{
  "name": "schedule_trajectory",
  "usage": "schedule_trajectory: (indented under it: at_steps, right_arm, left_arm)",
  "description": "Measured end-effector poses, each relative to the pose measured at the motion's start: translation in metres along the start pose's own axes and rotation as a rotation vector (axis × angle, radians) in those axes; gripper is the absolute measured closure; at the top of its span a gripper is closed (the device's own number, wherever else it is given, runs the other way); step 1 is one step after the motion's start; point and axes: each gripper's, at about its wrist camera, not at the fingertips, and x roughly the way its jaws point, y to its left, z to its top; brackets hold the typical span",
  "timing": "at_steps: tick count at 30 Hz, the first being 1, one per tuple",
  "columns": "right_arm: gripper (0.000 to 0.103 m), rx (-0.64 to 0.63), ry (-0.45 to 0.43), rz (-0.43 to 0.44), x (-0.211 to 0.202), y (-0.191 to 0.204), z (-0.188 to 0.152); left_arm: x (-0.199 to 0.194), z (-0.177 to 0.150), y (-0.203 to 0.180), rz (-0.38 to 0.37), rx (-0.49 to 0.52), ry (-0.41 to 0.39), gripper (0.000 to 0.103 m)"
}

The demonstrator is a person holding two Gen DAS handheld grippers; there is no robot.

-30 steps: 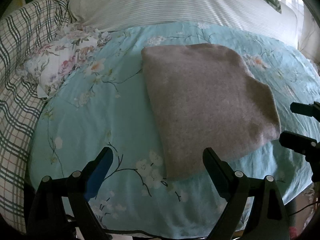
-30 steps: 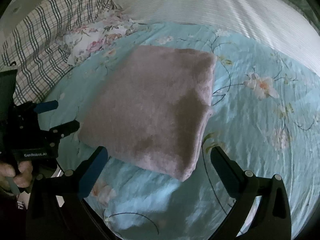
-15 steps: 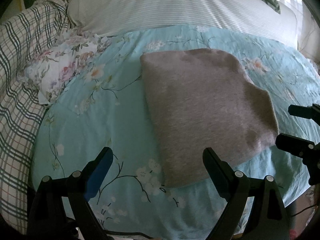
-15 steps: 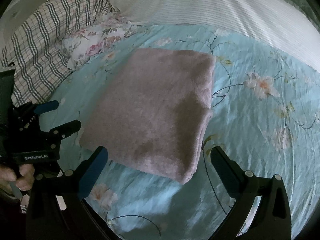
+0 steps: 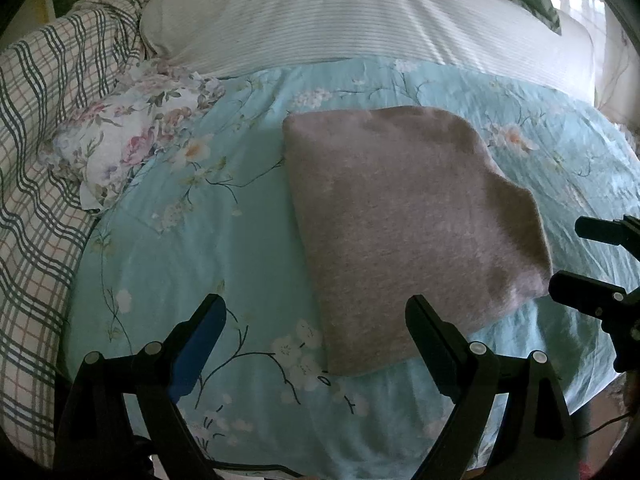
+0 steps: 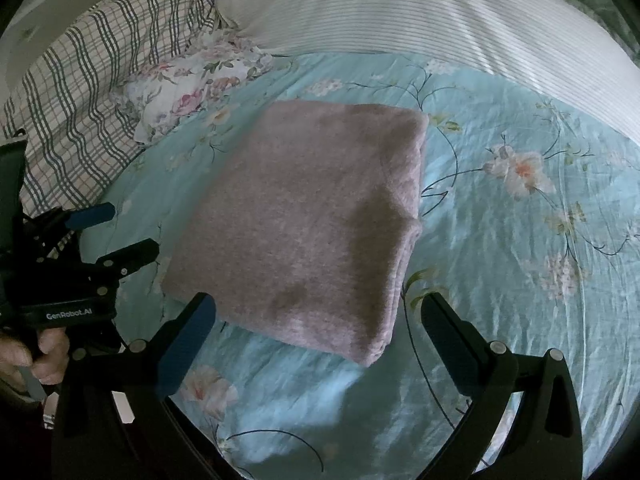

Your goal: Fold small clothes

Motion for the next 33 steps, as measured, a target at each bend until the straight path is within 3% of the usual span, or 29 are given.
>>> schedule_trajectory:
  at_steps: [33]
  right_arm:
    - [0.001,0.0,-0.004,0.003,-0.0007,0.0025,0.0001]
  left_arm:
    - [-0.0043,-0.0006,0.0005,-0.012,-0.015,-0.008,0.011]
